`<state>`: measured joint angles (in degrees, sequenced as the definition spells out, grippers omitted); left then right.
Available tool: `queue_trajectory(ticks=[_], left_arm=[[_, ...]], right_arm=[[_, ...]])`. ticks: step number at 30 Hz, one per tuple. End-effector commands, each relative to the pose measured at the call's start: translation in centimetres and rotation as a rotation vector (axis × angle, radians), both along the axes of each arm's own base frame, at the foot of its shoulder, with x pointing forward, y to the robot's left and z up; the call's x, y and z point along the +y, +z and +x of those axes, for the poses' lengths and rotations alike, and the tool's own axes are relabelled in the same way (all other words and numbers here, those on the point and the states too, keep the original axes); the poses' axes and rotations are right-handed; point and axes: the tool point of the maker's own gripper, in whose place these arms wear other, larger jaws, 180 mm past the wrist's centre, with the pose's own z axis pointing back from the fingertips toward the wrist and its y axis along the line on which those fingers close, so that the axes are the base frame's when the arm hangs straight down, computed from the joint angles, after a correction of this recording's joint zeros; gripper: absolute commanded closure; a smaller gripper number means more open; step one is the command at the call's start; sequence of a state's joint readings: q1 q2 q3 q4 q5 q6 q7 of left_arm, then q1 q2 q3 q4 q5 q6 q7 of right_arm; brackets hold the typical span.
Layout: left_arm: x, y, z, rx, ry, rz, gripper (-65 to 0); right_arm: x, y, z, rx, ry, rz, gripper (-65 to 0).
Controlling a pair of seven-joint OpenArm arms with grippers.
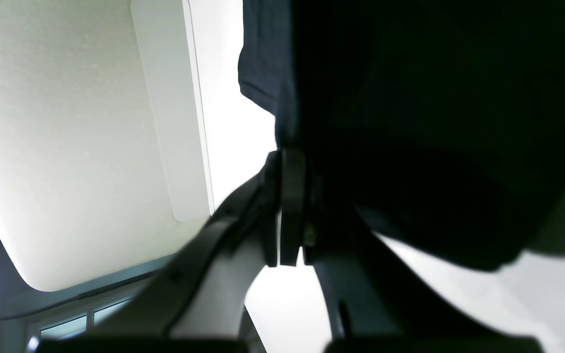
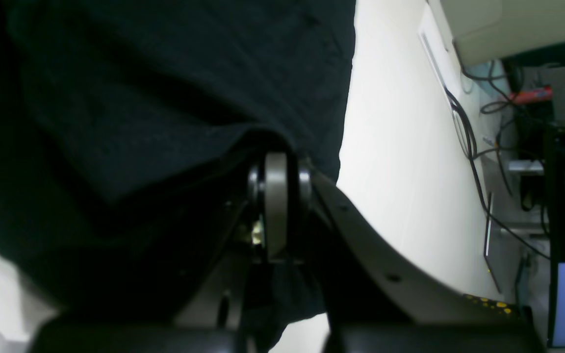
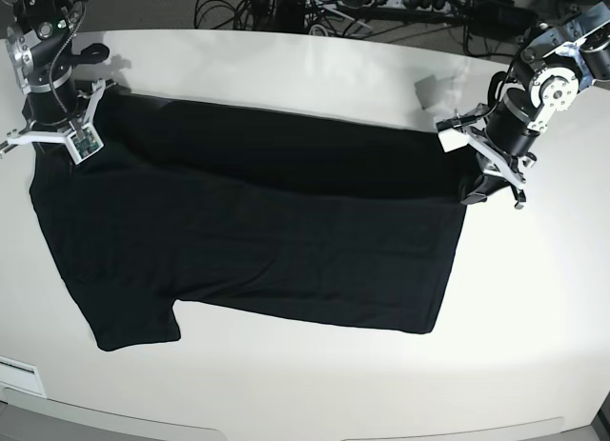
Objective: Fold the T-shirt properly
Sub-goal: 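Lift and pull the shirt edge toward the robot with both grippers, then lower the shirt edge and release it with both grippers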
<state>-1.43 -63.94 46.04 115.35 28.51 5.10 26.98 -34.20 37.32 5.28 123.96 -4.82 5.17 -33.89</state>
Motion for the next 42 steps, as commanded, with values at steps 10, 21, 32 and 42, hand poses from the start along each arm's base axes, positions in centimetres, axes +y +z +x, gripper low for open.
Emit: queue_trajectory(ticks=[10,21,32,42], left_arm=[[-0.9,-0.1,1.1,-0.021,0.014,-0.066,0.0],[1.3,4.3,5.9,-0.296,0.326,-0.375,-20.1],[-2.8,-2.1,5.4,0.032,0.226,-0.367,0.0],[-2.6,-9.9,1.5,0.385,0.274,-0.292,0.0]], right_arm=[[1.3,1.0,1.9,-0.036,0.065,0.093,0.0],[-2.6,2.9,4.0,-0.172,-0.157,0.111,-6.7],[-0.5,-3.0,2.7,0.070,-0.062,0.255,0.0],[-4.2,-9.6,-1.4,0.369,-0.216,0.243,0.0]])
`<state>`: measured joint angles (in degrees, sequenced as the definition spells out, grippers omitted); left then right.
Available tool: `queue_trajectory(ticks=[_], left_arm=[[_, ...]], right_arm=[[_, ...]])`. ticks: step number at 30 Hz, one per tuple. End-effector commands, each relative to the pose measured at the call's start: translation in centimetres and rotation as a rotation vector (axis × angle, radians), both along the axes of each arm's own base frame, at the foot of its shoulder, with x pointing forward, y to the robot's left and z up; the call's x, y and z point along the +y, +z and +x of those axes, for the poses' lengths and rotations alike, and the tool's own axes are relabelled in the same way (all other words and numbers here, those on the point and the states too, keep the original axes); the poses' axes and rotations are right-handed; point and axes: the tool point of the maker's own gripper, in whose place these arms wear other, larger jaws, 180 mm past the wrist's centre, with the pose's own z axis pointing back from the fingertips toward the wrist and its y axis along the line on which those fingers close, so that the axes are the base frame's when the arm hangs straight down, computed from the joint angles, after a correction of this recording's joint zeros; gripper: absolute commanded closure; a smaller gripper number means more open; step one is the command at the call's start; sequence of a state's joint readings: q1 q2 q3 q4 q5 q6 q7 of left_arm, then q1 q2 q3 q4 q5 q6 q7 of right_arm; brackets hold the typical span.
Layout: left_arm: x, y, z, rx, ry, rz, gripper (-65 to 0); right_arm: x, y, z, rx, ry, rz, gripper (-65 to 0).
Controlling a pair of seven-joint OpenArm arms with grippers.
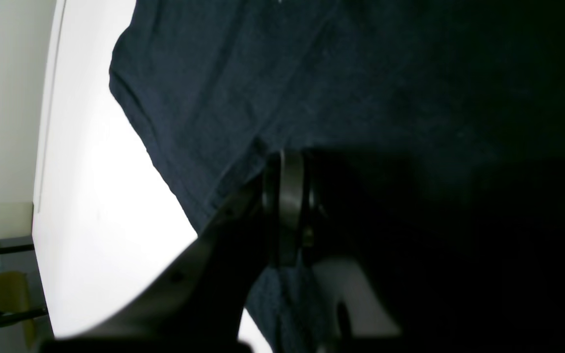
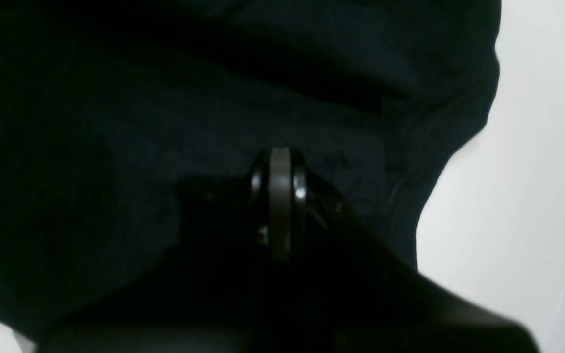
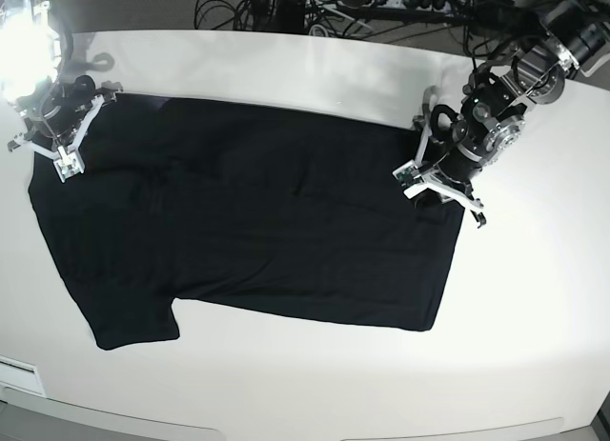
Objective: Fold the T-shirt properly
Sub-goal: 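Lower the shirt edge and release it with both grippers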
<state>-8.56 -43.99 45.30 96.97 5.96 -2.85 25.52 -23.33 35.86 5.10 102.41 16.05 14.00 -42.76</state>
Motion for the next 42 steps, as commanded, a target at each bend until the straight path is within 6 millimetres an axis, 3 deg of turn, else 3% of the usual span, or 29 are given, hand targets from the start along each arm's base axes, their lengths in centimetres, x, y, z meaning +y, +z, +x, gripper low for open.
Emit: queue_trajectory(ticks=[1,6,12,18,23,28,34,42], left_arm=[[1.4,-1.3,-1.6,0.083,0.016,0.060,0.0],[1.6,-3.0,-6.7,0.197,0.001,0.096,0.0],[2.0,-2.6,-11.3,0.194,-0.059,0.148,0.0],[3.0,-3.0,-13.4,0.178,-0.084,0.214,0.0],[3.1,-2.8,-13.0,0.141,-0.104,0.245,0.0],[3.0,-2.5,-13.1,0.145,-0.103,0.250,0.0],[1.4,-0.4,-13.1,0.128,-0.118,0.200,0.0],[0.9,1.2,-14.3,0.126,-0.166,0.189,0.0]], right_arm=[[-0.7,0.3,-0.4,0.026,-0.008,-0.023,0.0],[-0.8,-1.4,-3.9,0.116,-0.007,-0.028,0.0],[-0.9,-3.1,-8.4,0.225,-0.005,-0.032,0.0],[-1.2,-4.1,-12.2,0.303,-0.025,-0.041,0.0],[-0.9,-4.1,-14.1,0.335,-0.032,-0.043,0.0],[1.0,-2.7,-14.3,0.306,0.009,-0.021,0.0],[4.3,0.3,-11.8,0.189,0.091,0.024,0.0],[3.6,1.4,-10.1,0.106,0.126,-0.058,0.0]])
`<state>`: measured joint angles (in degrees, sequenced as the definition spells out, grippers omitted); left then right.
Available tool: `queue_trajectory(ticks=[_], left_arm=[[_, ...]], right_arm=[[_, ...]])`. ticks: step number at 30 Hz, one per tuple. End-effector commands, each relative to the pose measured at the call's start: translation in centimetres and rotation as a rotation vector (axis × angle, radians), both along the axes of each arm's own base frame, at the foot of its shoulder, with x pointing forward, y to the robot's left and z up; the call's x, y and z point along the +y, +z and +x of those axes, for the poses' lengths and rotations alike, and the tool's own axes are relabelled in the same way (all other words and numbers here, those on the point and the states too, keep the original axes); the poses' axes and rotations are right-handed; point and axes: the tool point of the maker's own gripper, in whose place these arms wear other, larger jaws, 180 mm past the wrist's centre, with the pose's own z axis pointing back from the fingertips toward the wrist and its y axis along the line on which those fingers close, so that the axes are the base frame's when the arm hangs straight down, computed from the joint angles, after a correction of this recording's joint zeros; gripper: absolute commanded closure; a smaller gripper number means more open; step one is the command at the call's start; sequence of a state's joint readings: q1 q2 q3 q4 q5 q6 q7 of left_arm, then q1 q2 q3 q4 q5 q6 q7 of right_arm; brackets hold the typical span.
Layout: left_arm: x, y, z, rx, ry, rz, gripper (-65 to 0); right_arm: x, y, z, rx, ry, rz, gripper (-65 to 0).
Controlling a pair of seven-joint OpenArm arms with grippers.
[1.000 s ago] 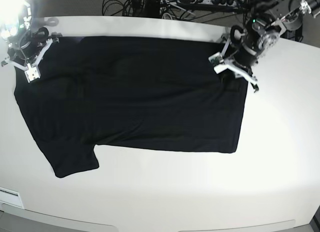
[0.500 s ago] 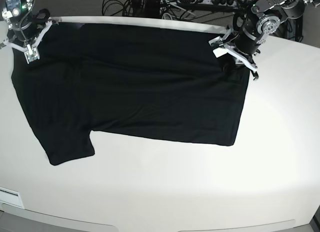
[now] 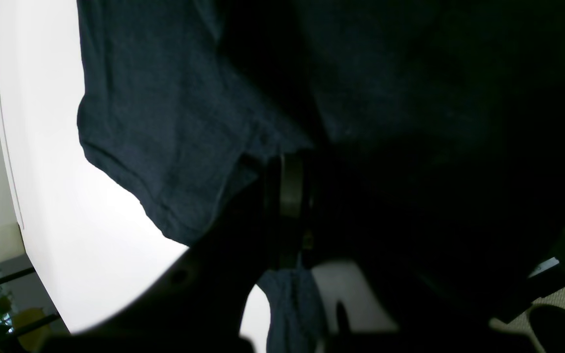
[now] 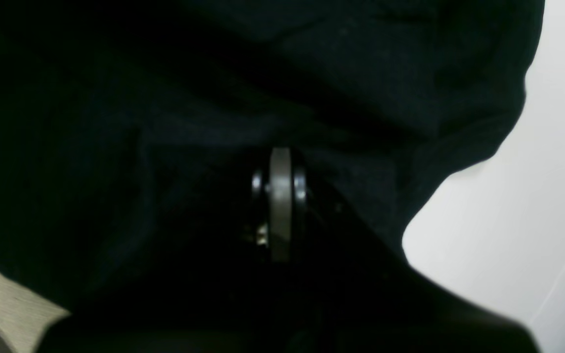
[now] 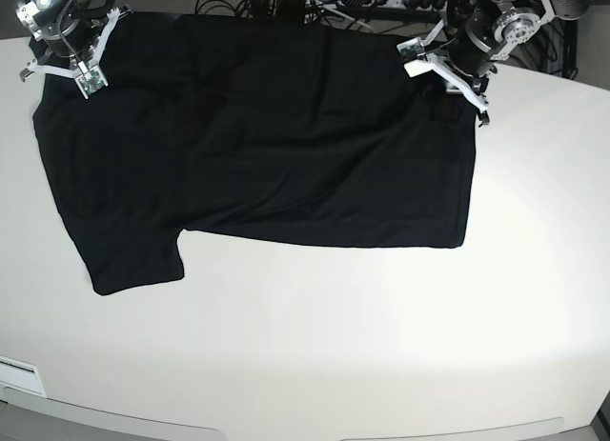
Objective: Fold the T-shirt properly
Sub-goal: 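Lower the shirt edge and release it with both grippers, then move both grippers to the hem corners of the shirt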
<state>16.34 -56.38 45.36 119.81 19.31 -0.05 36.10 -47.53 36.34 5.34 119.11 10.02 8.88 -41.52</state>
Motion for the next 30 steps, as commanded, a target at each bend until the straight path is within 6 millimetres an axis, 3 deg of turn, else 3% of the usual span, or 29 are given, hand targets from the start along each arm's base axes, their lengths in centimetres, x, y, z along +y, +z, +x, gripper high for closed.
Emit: queue_trajectory(ticks=[1,13,19,25,28,30], left_arm=[[0.4,0.2,0.0,0.000,-0.008,0.018,0.0],[1.8,2.3,2.5,-0.178,-0.001,0.063,0.0],[2.9,5.1,4.9,-0.381,0.058,0.097,0.0],[3.3,9.7,6.9,-0.627,0.139,0.075,0.0],[3.4,11.0,7.7,-0.665,0.189,0.036,0.0],[4.6,11.8,9.4,-0.668,0.280,-0.008,0.0]], right_arm=[[-0.1,0.5,0.4,-0.015,0.012,-0.008,0.0],[-2.5,1.5,1.4,-0.080,0.010,-0.161,0.0],[-2.9,2.1,1.7,-0.108,-0.021,-0.180,0.0],[-3.4,5.8,4.0,-0.269,-0.070,-0.262,0.0],[-3.3,8.4,5.2,-0.379,-0.096,-0.293,0.0],[-3.5,9.8,5.8,-0.443,-0.119,-0.320,0.0]])
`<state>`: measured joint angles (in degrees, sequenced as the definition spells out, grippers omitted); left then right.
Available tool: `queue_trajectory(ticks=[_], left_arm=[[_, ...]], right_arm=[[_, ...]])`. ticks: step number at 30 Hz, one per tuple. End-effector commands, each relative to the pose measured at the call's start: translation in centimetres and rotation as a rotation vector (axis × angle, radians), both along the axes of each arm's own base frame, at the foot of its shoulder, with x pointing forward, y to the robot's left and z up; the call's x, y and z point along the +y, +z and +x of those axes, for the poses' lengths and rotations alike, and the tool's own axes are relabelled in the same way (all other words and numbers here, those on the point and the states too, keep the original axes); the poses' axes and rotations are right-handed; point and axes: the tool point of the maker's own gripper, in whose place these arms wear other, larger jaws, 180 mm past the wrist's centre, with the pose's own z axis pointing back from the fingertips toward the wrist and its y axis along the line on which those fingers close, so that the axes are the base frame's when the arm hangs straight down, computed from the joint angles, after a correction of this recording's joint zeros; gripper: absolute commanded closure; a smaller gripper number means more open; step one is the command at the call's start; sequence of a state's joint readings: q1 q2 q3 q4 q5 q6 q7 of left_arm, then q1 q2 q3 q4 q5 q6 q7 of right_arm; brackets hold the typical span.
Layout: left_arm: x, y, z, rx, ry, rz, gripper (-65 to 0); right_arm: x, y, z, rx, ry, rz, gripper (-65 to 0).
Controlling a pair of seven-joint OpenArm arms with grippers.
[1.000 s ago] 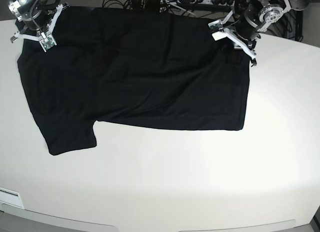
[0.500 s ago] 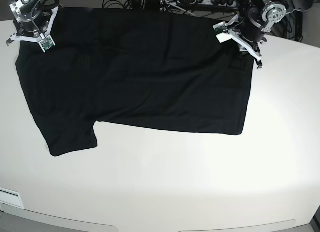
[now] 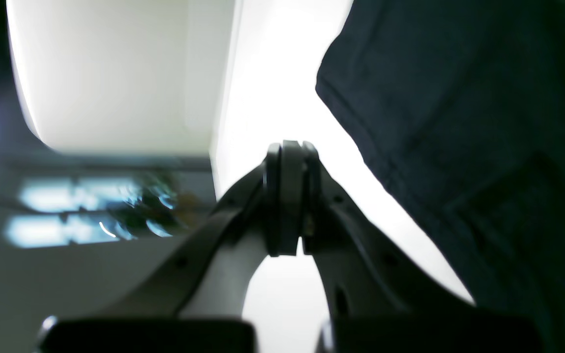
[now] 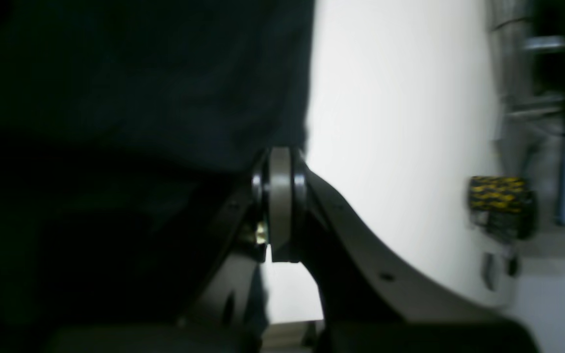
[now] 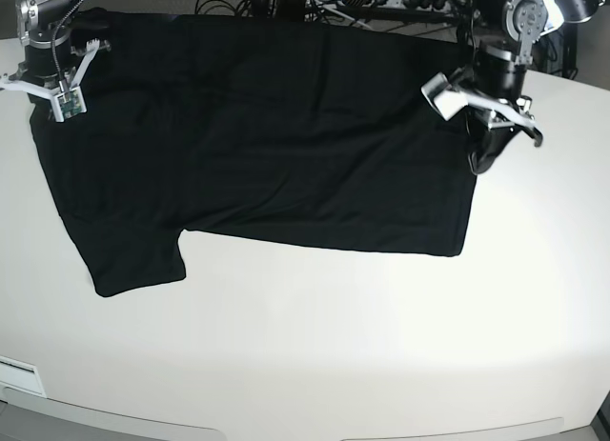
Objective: Fold the T-shirt properly
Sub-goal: 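Move both grippers to the hem corners of the shirt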
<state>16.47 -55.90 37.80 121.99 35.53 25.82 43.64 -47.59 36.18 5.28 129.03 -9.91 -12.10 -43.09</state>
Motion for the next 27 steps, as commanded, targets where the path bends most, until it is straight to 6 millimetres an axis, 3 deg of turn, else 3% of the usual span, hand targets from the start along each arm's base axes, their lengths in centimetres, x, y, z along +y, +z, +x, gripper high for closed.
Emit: queue_trajectory(ticks=[1,5,10,11,14,15,17,21,27], left_arm=[[1.0,2.0,1.9,-0.060,0.026,-0.026,0.0],[4.2,2.6,6.8,0.035,0.176,-0.376,0.0],[7.2,3.3,10.8,0.100,0.263,-0.862,0.0],[7.9,3.1,11.4,0.096,0.289,-0.909,-4.5],[9.4,1.4,12.6,0.119,0.345,-0.975,-32.0],[9.7,0.6,13.0,0.131,0.373,-1.022,-37.2],[10.3,-1.2,13.7,0.167,0.437,-1.114,-37.7],[8.4,-4.5,14.5,0.382,0.465,-1.292,-37.7],[5.6,-5.6,15.2,0.527,0.422,-1.468,-37.7]], right_arm=[[-0.2,1.4,0.7,-0.051,0.008,-0.035,0.0],[-0.4,1.7,0.8,-0.067,0.001,-0.044,0.0],[-0.4,1.7,0.8,-0.066,0.002,-0.041,0.0],[-0.4,1.7,0.8,-0.066,0.002,-0.041,0.0],[-0.4,1.7,0.8,-0.067,0.003,-0.041,0.0],[-0.3,1.7,0.8,-0.068,0.004,-0.041,0.0],[-0.3,1.7,0.8,-0.069,0.011,-0.040,0.0],[-0.1,1.9,1.1,-0.082,0.023,-0.038,0.0],[-0.1,1.9,1.1,-0.082,0.023,-0.039,0.0]])
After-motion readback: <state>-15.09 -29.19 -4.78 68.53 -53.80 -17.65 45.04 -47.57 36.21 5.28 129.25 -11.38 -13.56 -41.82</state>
